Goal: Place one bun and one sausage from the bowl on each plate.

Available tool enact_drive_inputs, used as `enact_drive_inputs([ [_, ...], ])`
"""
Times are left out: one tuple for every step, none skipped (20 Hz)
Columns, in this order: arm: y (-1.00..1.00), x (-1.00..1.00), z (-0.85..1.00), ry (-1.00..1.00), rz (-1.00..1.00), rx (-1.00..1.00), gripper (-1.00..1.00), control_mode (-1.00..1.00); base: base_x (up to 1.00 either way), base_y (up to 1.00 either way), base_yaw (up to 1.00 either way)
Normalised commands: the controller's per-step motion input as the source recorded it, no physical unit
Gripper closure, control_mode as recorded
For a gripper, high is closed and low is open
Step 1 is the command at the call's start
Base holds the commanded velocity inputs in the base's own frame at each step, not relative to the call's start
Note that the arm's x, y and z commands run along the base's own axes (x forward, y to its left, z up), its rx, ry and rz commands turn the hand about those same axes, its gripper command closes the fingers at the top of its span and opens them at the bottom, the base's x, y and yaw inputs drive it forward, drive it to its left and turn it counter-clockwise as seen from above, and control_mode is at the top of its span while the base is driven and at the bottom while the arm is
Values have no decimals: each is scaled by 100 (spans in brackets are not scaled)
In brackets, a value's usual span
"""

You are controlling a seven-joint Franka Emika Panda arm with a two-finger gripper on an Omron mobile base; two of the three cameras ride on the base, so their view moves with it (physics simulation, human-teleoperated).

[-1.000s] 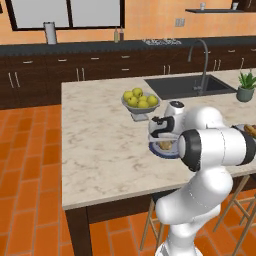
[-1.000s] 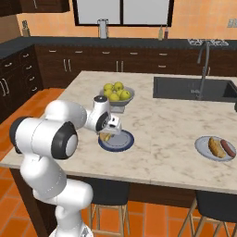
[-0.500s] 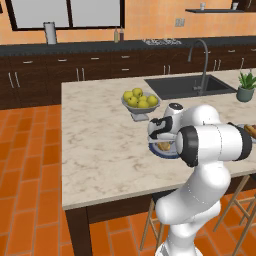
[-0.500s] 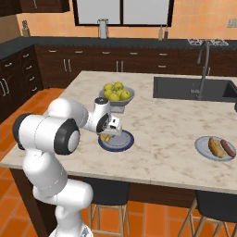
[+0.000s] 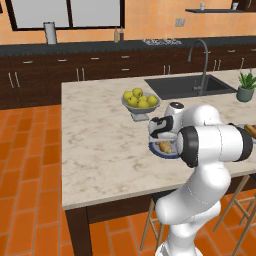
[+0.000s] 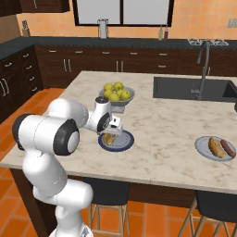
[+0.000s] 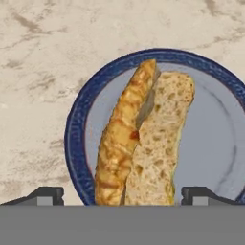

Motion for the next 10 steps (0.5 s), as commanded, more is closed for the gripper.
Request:
enact_drive_inputs([
  [1, -19, 48, 0, -2, -9, -100, -100, 0, 0, 0],
  [0, -43, 60, 0, -2, -5, -100, -100, 0, 0, 0],
  [0, -51, 76, -5, -5, -2, -100, -100, 0, 0, 0],
  [13, -47, 89, -9, 0, -8, -100, -100, 0, 0, 0],
  [22, -66, 94, -11, 0, -11, -100, -100, 0, 0, 0],
  [28, -76, 94, -16, 0, -13, -100, -100, 0, 0, 0],
  [26, -89, 93, -20, 0, -16, -100, -100, 0, 0, 0],
  [41, -86, 100, -25, 0, -22, -100, -100, 0, 0, 0],
  [46, -91, 100, -12, 0, -23, -100, -100, 0, 0, 0],
  [39, -81, 100, 0, 0, -19, -100, -100, 0, 0, 0],
])
